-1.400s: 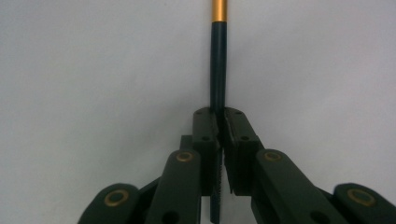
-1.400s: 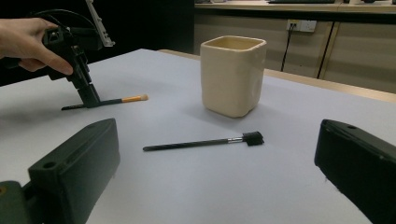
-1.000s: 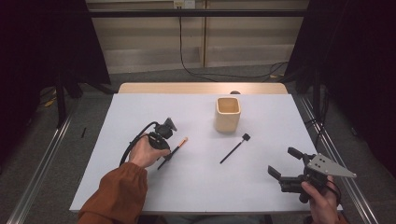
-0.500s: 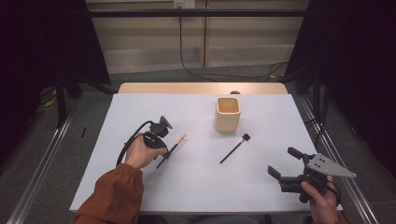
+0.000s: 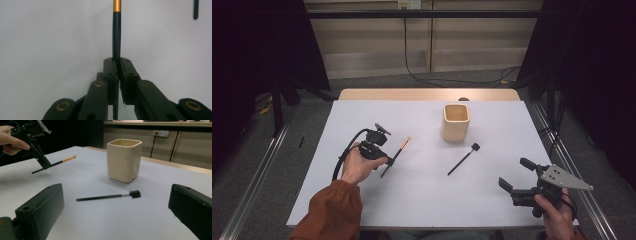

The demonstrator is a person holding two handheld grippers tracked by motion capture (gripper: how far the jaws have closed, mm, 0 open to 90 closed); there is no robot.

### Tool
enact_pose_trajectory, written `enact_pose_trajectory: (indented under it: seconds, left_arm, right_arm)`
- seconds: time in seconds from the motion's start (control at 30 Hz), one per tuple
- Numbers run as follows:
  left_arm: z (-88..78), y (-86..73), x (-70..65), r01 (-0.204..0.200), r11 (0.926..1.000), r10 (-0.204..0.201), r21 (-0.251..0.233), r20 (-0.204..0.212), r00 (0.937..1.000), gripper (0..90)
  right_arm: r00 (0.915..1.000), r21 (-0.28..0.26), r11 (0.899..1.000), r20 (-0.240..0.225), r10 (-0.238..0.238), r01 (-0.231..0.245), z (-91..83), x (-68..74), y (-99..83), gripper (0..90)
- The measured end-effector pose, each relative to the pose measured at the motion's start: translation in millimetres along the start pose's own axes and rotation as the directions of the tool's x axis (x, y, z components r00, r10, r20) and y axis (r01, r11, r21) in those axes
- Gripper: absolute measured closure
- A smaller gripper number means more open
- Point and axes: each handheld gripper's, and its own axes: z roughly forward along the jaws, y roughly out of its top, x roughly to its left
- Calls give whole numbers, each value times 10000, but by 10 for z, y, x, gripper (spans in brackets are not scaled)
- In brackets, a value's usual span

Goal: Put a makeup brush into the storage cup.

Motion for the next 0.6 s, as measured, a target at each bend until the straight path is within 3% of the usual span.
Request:
enact_pose_trajectory:
  seconds: [0.27,0.43,0.6]
  left_arm:
    - [-60,-83,4,-134,9961,156,-871,249,9996,843]
    - [-125,-137,-4,-228,9864,283,-1628,313,9991,843]
    - [-146,-170,-2,-196,9793,277,-2016,376,9989,842]
  right_arm:
    - [10000,-3,10000,1,3,-3,0,0,0,0]
    - [10000,2,10000,19,9,-9,0,-3,0,0]
    - [10000,-8,10000,15,16,-16,-1,-2,0,0]
